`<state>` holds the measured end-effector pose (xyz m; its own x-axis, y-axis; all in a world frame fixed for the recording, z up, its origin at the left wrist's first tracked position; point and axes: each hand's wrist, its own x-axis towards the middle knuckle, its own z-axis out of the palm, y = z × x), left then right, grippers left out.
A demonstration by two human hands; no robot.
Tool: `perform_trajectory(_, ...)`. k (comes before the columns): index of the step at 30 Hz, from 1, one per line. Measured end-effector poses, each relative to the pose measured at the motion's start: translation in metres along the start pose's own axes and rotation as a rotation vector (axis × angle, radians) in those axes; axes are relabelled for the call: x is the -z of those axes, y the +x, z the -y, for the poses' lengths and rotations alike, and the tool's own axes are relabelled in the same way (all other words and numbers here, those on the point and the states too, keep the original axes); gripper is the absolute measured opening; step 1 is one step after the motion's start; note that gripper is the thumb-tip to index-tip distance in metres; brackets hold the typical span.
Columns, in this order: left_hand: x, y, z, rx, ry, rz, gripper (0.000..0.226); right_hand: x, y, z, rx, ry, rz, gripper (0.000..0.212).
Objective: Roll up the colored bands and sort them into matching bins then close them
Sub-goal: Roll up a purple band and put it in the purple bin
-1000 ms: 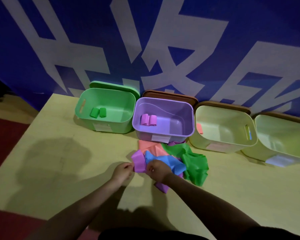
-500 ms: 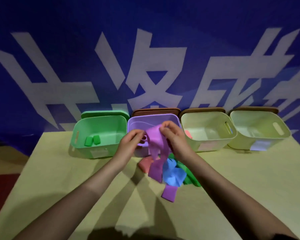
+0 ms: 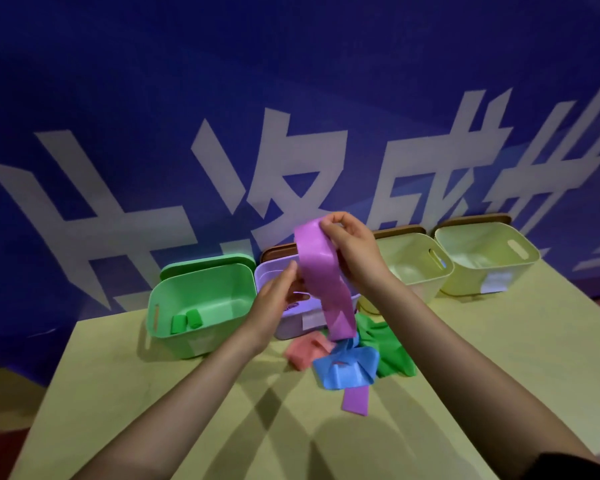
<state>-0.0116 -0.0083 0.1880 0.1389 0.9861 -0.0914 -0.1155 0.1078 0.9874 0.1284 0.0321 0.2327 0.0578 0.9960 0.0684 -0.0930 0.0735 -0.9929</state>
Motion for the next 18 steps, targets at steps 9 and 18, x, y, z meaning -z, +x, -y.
perform_trajectory(9,0.012,-0.026,0.025,0.098,0.113,0.259,0.021,0.002,0.000,0.012,-0.015,0.165,-0.151,0.015)
perform_trajectory(18,0.034,-0.034,0.026,0.013,0.230,0.224,0.027,0.040,-0.012,0.000,-0.027,0.076,-0.385,0.016)
